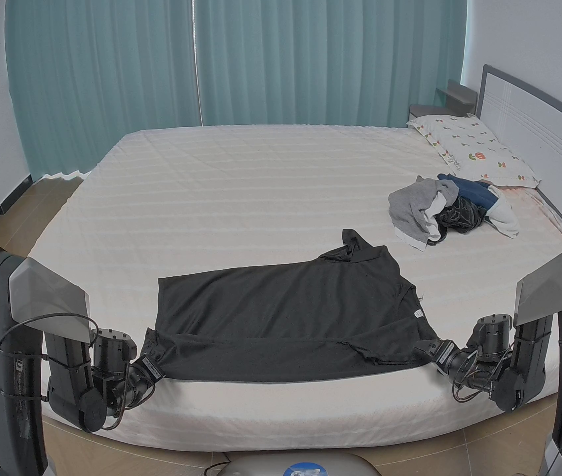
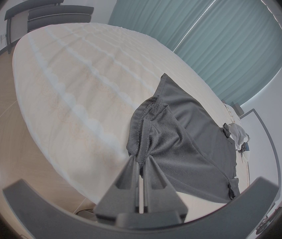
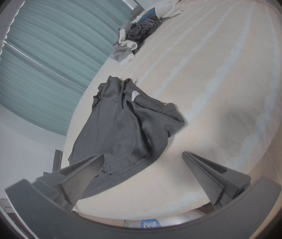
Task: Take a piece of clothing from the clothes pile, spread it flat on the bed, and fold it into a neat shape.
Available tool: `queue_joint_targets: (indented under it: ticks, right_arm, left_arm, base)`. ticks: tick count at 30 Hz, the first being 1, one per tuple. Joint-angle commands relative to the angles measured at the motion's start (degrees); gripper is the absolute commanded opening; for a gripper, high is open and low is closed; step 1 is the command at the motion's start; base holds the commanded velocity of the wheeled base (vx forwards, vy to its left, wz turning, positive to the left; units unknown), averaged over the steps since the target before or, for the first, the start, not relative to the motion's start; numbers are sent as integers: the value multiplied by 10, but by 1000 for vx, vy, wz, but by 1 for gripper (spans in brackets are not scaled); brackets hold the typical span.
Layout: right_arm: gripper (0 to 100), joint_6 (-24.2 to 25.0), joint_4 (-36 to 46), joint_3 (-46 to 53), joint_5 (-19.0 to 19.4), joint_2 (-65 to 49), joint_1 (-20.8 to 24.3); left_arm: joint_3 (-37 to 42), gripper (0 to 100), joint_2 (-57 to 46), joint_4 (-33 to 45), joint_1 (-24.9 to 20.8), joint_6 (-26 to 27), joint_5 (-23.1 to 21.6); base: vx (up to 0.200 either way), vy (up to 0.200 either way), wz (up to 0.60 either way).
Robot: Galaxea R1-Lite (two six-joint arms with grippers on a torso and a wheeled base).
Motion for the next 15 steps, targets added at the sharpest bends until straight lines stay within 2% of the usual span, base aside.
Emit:
queue_joint_targets:
  ticks: [1,8,15]
  right_arm:
    - [100,0,4,-23,-5,5,0]
    - [100,-7,6,-44,-6,15,1]
    - [100,-25,30,-61,-13,16,22]
  left_arm:
    - [-3,0,2,0,0,-1,0]
    - [-4,0,2,0,0,-1,-2]
    - [-10,0,2,0,1,-2,-2]
  base:
    - [0,0,0]
    - [0,0,0]
    - [0,0,0]
